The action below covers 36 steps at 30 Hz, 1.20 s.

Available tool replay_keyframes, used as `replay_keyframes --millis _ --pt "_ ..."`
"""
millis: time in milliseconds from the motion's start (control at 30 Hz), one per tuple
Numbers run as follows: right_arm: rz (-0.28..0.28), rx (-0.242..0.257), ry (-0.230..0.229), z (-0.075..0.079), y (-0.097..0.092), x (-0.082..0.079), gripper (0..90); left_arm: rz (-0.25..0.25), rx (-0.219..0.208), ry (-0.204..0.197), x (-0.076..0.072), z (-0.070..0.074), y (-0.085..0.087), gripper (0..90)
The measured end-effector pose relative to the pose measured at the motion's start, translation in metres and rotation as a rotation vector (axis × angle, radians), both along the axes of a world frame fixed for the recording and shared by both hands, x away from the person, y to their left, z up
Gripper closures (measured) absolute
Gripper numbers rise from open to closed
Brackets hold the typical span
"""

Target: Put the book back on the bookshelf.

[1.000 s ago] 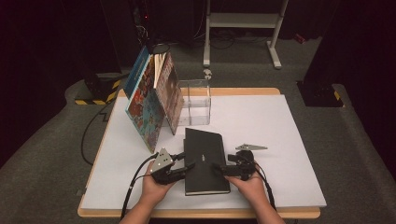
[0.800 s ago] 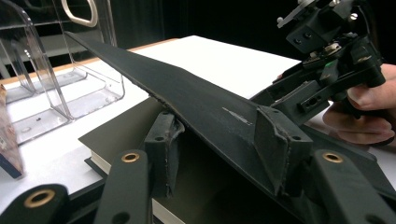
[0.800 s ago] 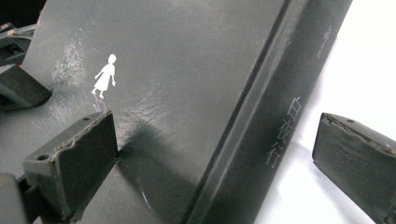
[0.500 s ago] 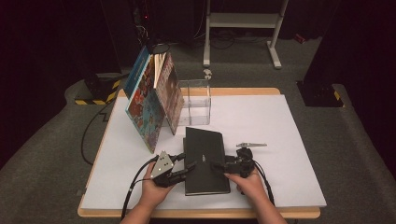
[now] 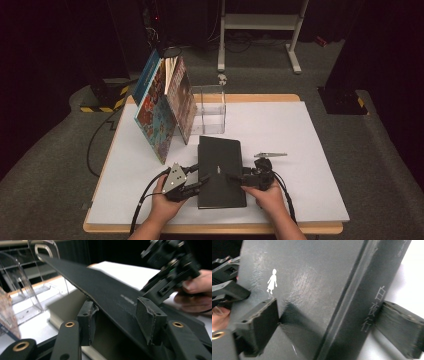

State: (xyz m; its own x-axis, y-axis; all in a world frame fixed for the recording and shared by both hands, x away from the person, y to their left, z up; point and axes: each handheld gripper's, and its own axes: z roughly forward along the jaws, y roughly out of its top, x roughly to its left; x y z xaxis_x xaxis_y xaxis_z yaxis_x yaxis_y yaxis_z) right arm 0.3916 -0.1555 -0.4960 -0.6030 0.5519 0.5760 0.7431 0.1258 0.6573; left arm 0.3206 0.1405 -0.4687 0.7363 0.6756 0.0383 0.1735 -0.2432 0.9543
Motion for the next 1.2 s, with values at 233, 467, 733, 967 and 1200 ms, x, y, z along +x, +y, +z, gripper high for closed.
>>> replay_keyframes --millis 233,467,733,967,1200 --pt "-0.072 -0.033 -0.158 0.017 -0.011 -0.018 26.3 0.04 0.003 0.037 0.003 0.0 -0.004 52.0" --pt "-0.137 -0.049 -0.291 0.035 -0.016 -0.027 34.8 0.085 0.017 -0.004 0.008 0.01 -0.013 55.6" --pt "-0.187 -0.074 -0.457 0.049 -0.02 -0.04 42.1 0.112 0.005 -0.029 0.014 0.013 -0.017 59.4" --pt "-0.179 -0.079 -0.494 0.045 -0.022 -0.049 42.6 0.106 -0.014 -0.028 0.007 0.009 -0.015 59.1" --pt "-0.171 -0.076 -0.522 0.044 -0.023 -0.061 44.6 0.125 -0.02 -0.01 0.001 0.003 -0.012 54.2"
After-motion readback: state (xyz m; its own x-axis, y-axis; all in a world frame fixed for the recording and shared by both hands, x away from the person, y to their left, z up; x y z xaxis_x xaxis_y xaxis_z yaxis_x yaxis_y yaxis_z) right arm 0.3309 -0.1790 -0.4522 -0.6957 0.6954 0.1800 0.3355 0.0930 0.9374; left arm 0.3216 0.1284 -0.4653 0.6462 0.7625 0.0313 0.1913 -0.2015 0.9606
